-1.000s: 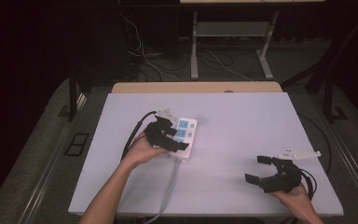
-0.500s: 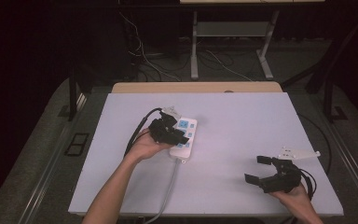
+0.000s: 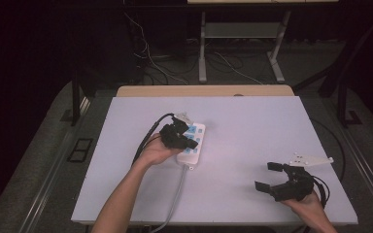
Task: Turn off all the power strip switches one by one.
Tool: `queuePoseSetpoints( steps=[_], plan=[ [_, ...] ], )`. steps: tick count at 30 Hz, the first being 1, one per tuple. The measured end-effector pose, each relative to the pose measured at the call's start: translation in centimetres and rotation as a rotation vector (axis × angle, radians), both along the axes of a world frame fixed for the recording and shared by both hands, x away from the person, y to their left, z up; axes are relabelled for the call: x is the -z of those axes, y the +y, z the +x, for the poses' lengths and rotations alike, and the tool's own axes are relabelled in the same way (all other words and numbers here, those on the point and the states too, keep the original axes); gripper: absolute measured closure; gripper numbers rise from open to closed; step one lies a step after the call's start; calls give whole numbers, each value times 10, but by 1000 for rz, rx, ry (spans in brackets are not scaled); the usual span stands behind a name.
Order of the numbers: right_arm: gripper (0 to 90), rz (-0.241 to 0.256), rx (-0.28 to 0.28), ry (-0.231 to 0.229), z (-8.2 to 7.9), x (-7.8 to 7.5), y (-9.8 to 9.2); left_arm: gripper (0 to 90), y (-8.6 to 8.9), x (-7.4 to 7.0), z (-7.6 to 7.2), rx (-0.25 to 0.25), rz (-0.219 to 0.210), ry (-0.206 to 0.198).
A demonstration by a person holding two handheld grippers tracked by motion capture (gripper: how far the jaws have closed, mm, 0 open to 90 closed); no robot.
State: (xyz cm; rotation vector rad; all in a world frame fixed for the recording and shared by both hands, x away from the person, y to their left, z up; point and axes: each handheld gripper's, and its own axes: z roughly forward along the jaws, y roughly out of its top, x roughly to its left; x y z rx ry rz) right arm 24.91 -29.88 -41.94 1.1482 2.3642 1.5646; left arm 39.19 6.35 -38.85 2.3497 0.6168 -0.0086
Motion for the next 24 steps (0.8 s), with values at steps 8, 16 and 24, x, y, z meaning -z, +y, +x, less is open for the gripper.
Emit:
queuePoseSetpoints(
  steps=[8, 16, 24],
  plan=[
    [3, -3, 0, 0, 0, 0, 0, 892, -4, 9, 5, -9, 15, 12],
    [3, -6, -2, 2, -1, 0, 1, 892, -5, 16, 9, -8, 22, 27],
    [3, -9, -3, 1, -1, 0, 1, 893, -8, 22, 10, 4, 26, 50]
  ],
)
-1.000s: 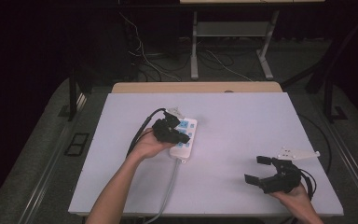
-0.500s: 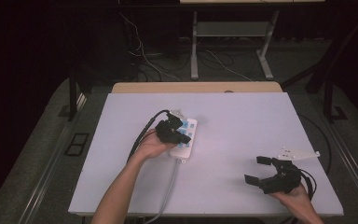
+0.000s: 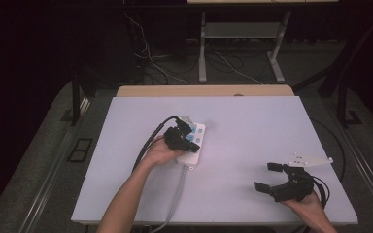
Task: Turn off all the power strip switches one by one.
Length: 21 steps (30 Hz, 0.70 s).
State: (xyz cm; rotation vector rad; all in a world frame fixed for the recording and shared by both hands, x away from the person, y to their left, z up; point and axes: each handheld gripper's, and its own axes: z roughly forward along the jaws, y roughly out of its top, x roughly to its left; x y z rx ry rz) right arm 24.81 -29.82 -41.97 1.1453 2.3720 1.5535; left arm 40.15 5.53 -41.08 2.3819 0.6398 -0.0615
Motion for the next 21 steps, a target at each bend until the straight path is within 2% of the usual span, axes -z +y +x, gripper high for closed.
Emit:
queuePoseSetpoints(
  steps=[5, 10, 21],
  plan=[
    [3, -4, -2, 1, 0, 0, 1, 894, 2, 0, 1, -18, -3, -4],
    [3, -7, -5, 2, 0, 0, 1, 895, 5, 2, 2, -29, -26, 5],
    [3, -9, -9, 0, 0, 1, 1, 897, 9, 5, 3, -32, -59, 21]
  ],
)
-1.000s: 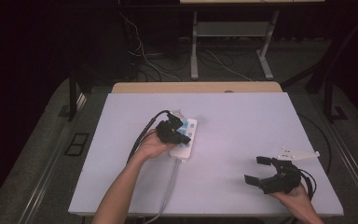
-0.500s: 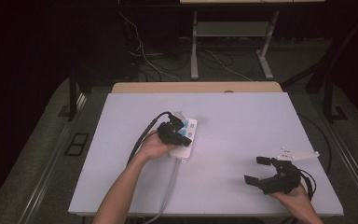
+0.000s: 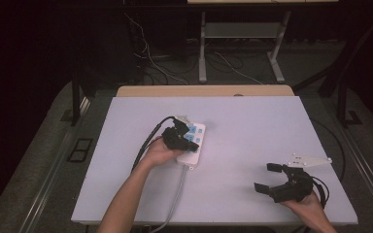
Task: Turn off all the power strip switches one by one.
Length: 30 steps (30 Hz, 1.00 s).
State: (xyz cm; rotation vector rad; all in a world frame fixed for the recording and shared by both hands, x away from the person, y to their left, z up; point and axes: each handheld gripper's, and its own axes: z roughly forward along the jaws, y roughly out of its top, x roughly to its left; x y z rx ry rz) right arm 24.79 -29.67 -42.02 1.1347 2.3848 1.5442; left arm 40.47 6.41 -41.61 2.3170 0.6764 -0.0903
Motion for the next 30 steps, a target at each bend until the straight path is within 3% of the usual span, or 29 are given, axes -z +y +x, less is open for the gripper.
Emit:
queuePoseSetpoints(
  steps=[3, 27, 29, 30],
  plan=[
    [3, 1, 0, -2, 0, 0, 0, 899, 3, 3, 0, -8, -29, 12],
    [3, 7, 6, 0, 1, -1, -3, 896, -1, 0, -2, -22, 8, 4],
    [3, 8, 6, 1, 1, -1, -3, 895, 1, -3, -1, -30, -26, 13],
    [3, 8, 7, 0, 1, 0, -3, 895, 1, -3, -1, -27, -3, 1]
  ],
)
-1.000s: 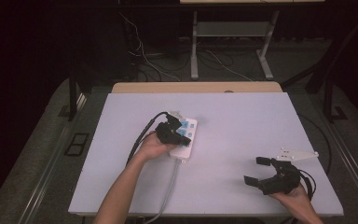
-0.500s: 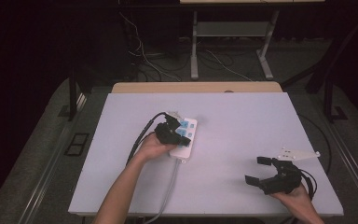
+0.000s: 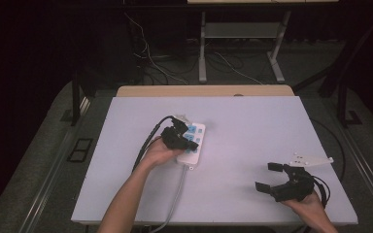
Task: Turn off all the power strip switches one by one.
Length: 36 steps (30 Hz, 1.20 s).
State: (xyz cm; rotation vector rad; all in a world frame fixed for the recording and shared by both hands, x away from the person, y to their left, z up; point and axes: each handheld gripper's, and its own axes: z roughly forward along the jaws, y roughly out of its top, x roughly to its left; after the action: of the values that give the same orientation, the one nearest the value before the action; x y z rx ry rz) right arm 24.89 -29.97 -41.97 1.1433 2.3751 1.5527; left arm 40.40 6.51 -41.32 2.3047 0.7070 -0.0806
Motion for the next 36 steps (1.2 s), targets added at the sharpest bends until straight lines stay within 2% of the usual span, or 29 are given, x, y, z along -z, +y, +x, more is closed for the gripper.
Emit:
queuePoseSetpoints(
  steps=[4, 10, 23, 36],
  plan=[
    [3, -1, -2, 2, 1, 0, 0, 894, 3, -2, 1, 3, 11, -2],
    [3, -2, -2, 2, 1, 0, 0, 894, 3, -7, 1, 9, 3, -10],
    [3, -4, -7, 3, 1, 1, 1, 894, -6, -25, 6, 26, 21, -43],
    [3, -2, -5, 4, 1, 1, 0, 894, -10, -31, 21, 17, 23, -53]
  ],
)
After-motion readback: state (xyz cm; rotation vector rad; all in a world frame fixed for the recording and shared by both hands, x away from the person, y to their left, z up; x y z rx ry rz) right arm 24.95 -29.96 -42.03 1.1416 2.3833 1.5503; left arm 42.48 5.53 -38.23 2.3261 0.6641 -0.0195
